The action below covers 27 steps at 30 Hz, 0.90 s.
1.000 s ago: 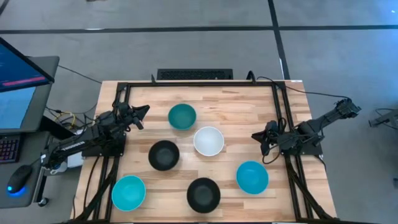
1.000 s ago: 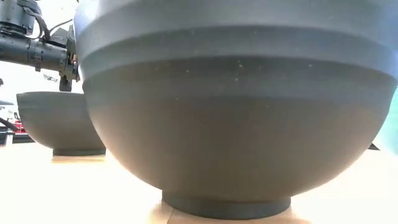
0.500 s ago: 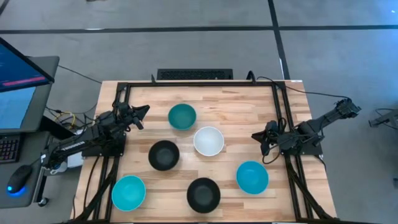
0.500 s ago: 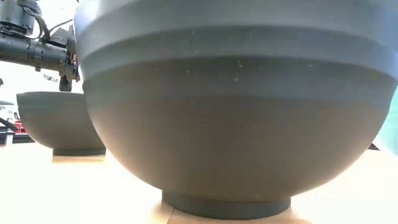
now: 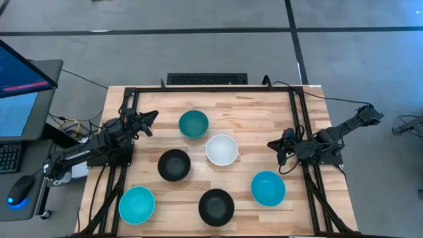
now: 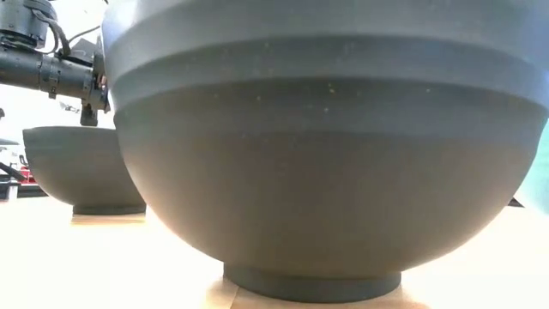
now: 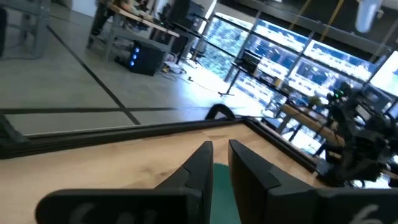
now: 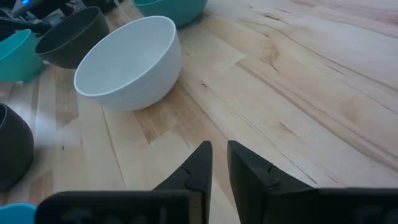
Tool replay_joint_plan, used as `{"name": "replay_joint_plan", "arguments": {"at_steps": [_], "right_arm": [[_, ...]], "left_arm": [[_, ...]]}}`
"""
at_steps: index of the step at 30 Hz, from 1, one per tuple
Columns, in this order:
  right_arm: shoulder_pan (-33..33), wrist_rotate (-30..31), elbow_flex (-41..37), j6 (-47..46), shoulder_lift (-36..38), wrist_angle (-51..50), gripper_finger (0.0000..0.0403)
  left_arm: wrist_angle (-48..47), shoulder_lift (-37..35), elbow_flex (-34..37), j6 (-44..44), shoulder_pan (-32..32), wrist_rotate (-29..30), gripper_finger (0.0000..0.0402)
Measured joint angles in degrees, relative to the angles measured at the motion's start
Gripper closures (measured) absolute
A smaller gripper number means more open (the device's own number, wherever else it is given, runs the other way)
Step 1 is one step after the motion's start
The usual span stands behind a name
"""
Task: Nest bowls inside each other
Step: Stack the white bowl on top of the bottom black bowl
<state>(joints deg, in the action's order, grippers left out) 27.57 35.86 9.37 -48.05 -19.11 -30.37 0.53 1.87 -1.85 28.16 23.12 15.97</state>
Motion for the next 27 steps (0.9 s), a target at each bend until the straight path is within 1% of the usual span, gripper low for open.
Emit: {"name": "replay_joint_plan", "arguments": {"at_steps": [3,7,15,18,21,24,27], "right_arm": [[0.00,0.06,0.00,0.00,0.01,0.02,0.0329],[-1.12,5.23,0.00,-0.09,-0.01,1.58,0.0329],[-4.10,4.71,-0.01,-2.23,-0.01,12.95,0.0329],[-4.58,4.78,-0.02,-3.40,-0.01,15.13,0.0329],[-5.74,7.76,0.00,-3.71,-0.01,18.44,0.0329],[-7.17,7.67,-0.01,-8.07,0.00,22.93,0.0329],[-7.96,6.00,-0.02,-12.56,0.06,25.34,0.0329]], "left_arm": [[-0.14,0.00,0.00,3.62,-0.01,-0.09,0.0360],[0.12,0.01,-0.02,5.47,0.00,-0.46,0.0360],[1.16,0.00,0.09,5.99,-0.01,-0.52,0.0360],[0.13,0.00,0.04,5.87,-0.01,-0.71,0.0360],[0.12,0.01,0.02,6.22,0.00,-0.86,0.0360],[1.94,0.02,0.04,6.99,0.00,-4.11,0.0360],[4.96,-0.02,0.04,4.65,-0.01,-7.31,0.0360]]}}
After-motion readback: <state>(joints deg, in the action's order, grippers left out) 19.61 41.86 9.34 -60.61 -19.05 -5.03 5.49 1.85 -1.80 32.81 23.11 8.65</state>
